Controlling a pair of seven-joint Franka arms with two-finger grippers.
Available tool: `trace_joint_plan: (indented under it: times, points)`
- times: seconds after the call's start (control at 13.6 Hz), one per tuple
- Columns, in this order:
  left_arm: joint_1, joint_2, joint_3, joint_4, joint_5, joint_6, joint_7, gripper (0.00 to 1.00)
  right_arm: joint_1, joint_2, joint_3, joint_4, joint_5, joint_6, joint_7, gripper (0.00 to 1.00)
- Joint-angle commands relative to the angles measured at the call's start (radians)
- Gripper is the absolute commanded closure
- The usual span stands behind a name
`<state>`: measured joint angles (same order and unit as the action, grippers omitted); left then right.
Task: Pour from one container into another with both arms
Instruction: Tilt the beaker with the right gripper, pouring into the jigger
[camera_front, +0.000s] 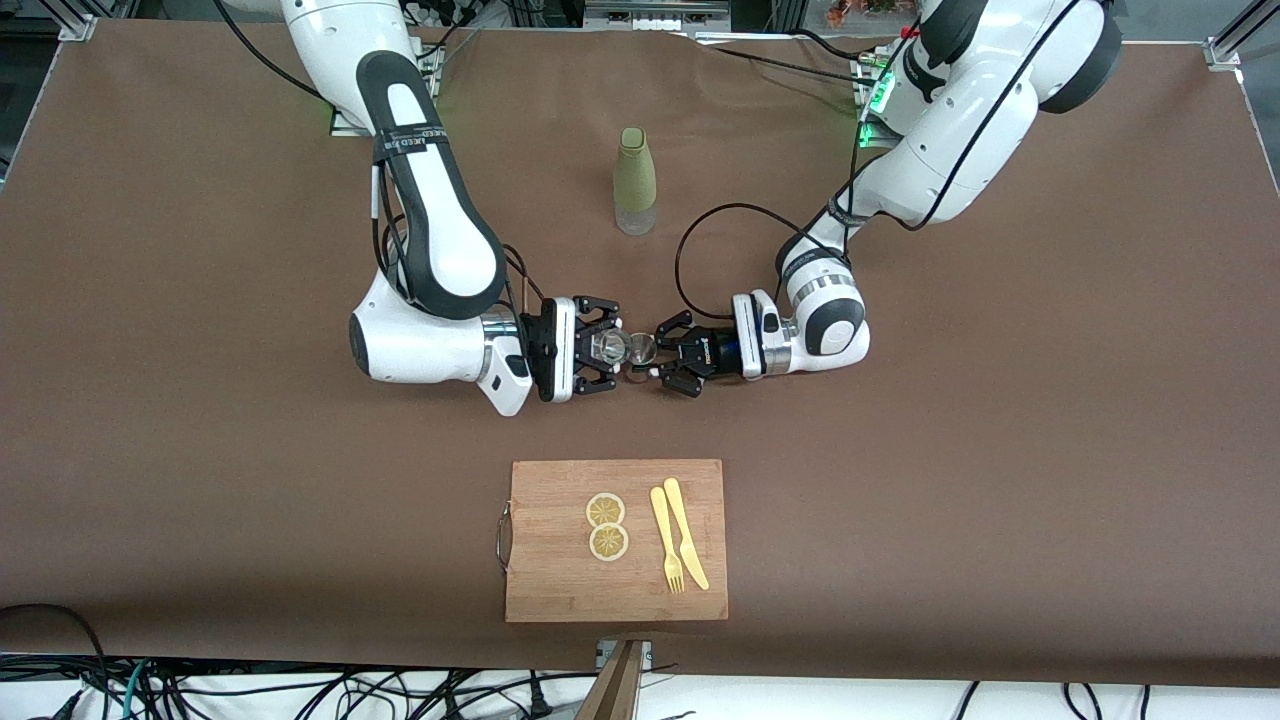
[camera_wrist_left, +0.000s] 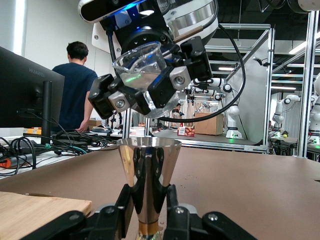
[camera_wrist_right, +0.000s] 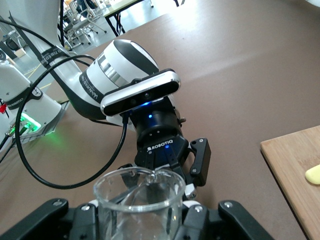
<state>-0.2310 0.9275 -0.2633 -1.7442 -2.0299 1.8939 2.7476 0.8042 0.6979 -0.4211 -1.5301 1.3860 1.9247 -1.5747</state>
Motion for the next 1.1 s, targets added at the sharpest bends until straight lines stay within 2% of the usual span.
trace_joint_plan:
  times: [0.0,0.37,0.59,1.03]
  points:
    - [-0.002,-0.025,-0.011,-0.032,-0.059,0.010,0.152,1.00,0.012,0.011,-0.022,0.025,-0.038,0.003,0.030,1.00]
    - [-0.002,-0.025,-0.011,-0.032,-0.059,0.010,0.152,1.00,0.013,0.008,-0.036,0.025,-0.094,-0.004,0.035,1.00]
    - [-0.001,-0.025,-0.011,-0.031,-0.059,0.010,0.152,1.00,0.047,0.014,-0.070,0.040,-0.113,-0.003,0.064,1.00]
    - [-0.001,-0.027,-0.011,-0.031,-0.059,0.010,0.152,1.00,0.063,0.025,-0.068,0.094,-0.182,-0.006,0.153,1.00]
